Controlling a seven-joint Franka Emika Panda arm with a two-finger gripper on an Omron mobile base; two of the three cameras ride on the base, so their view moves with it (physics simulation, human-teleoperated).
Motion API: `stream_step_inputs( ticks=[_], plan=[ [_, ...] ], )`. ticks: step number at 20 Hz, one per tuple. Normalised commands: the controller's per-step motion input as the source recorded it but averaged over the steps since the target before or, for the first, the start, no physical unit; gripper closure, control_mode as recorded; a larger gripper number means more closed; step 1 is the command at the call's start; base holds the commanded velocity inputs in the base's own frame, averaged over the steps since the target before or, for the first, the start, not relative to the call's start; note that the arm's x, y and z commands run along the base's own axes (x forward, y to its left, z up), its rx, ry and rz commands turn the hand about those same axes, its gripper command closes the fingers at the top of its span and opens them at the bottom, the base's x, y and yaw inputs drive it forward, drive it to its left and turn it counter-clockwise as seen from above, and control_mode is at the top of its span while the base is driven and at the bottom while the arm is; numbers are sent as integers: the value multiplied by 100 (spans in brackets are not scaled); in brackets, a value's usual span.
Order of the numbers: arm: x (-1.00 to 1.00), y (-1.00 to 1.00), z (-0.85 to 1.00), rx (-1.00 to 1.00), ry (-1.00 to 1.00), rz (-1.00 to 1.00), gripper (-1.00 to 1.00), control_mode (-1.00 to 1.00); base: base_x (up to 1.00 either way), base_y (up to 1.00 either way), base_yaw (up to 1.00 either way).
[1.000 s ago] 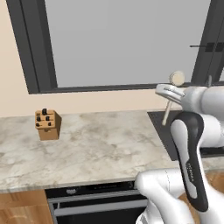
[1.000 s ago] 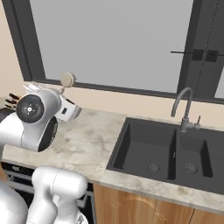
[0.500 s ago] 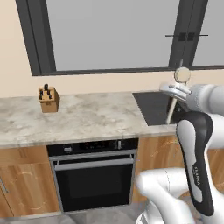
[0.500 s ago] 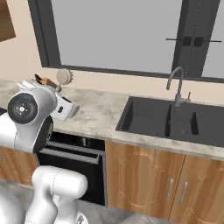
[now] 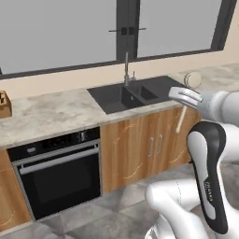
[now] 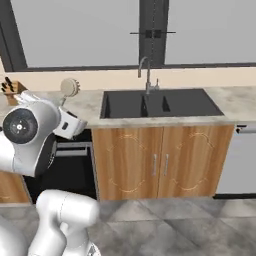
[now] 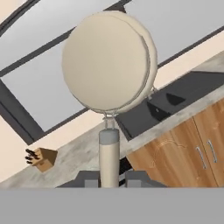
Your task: Grab the spray bottle from the cabinet, then place it next to the cutting board for sanitizing. Then grab the dish brush from the countertop next to the sink and place it next to the cutting board.
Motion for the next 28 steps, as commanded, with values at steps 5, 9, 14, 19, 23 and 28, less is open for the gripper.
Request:
stream_step_inputs(
  ticks=[5,9,14,19,23,28],
  plan=[
    [0,0,0,0,0,0,100,100,-100,0,-69],
    [0,0,0,0,0,0,100,100,-67,0,-83],
    [0,0,0,0,0,0,100,100,-9,0,-99],
    [0,0,0,0,0,0,100,100,6,15,-100],
    [0,0,0,0,0,0,100,100,0,0,-100],
    [0,0,0,0,0,0,100,100,0,0,-100]
  ],
)
